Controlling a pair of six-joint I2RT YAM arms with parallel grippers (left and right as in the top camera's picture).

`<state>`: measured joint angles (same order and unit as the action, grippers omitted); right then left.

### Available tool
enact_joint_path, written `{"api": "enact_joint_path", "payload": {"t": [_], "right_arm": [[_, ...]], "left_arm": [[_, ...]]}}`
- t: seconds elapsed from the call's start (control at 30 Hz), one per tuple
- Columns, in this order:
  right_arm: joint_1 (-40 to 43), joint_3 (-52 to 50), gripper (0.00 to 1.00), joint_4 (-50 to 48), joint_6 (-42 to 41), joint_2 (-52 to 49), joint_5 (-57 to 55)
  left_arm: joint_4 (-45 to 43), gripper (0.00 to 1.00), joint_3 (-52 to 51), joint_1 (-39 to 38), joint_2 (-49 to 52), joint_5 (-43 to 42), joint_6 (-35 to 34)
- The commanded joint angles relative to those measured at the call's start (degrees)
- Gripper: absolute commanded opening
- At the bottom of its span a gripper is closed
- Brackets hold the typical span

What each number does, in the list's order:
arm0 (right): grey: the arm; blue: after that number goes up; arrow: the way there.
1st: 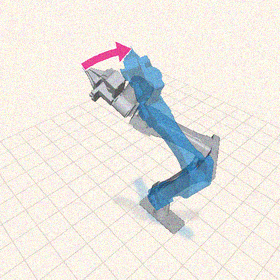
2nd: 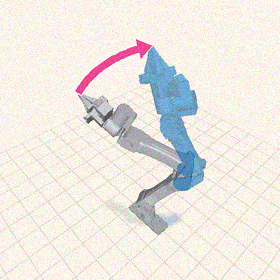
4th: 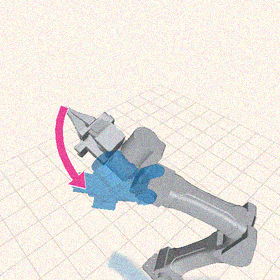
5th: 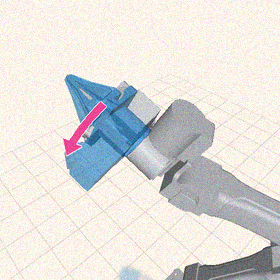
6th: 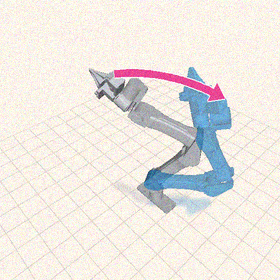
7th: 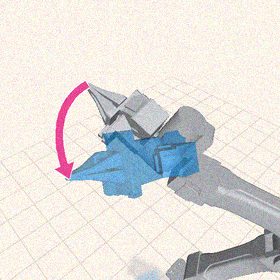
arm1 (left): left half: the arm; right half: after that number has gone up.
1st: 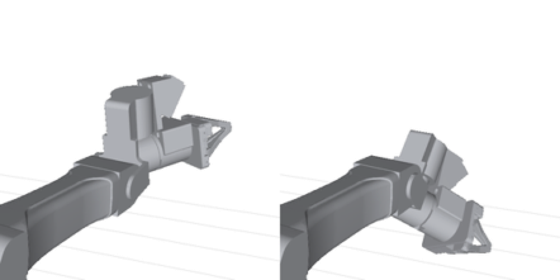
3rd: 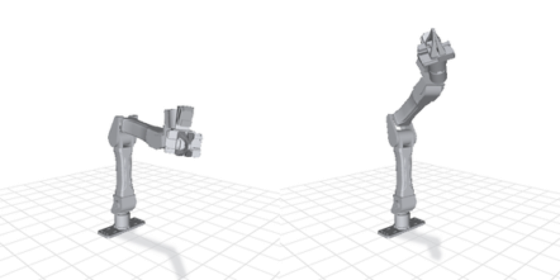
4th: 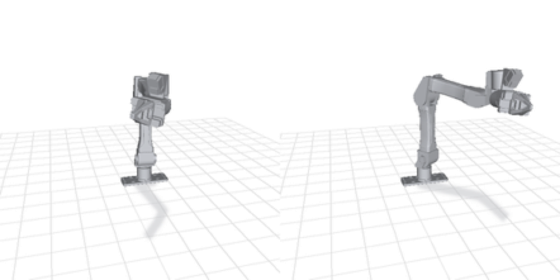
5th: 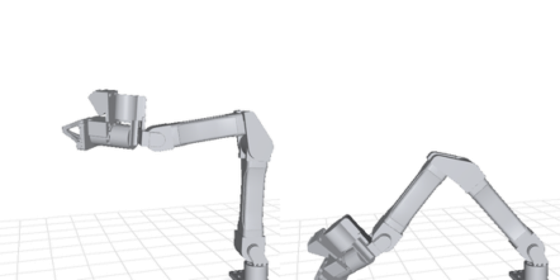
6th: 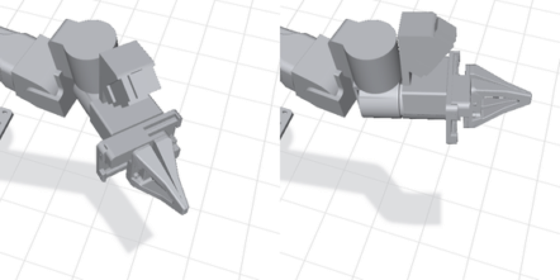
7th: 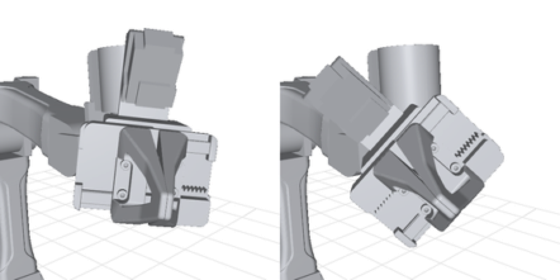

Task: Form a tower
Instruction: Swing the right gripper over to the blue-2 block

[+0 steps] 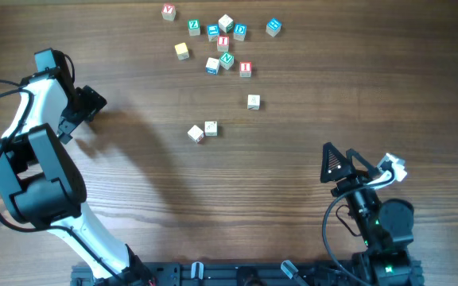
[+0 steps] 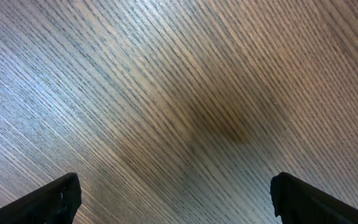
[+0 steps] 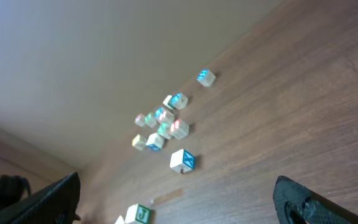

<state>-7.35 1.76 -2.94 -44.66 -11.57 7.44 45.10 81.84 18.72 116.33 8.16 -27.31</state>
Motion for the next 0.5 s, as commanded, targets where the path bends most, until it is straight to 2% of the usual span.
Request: {"api": "enact_joint_path", "payload": {"t": [0.0,0.17,0.27,0.37,0.47], "right_arm": [[-0.17,3.78,1.00,-2.43,2.49,-5.42,-0.48],[-0.17,4.07,1.00,-5.73,2.95,-15.50,1.86],[-0.17,8.57,1.00,-5.25,9.42,-22.36,5.92],[-0.17,21.29,1.00,3.41,14.97,-31.63,9.09],[-0.20,42.47,1.00,21.86,21.51,-44.92,9.86]], "left_arm": [[0.07,1.00,-0.31,0.20,0.04,0.70,-0.13],[0.09,1.00,-0.31,0.20,0.04,0.70,-0.13],[0.07,1.00,-0.31,0.20,0.04,0.70,-0.15],[0.07,1.00,-0.31,0.20,0.04,0.70,-0.15],[0.07,1.00,-0.31,0.20,0.04,0.70,-0.15]]}}
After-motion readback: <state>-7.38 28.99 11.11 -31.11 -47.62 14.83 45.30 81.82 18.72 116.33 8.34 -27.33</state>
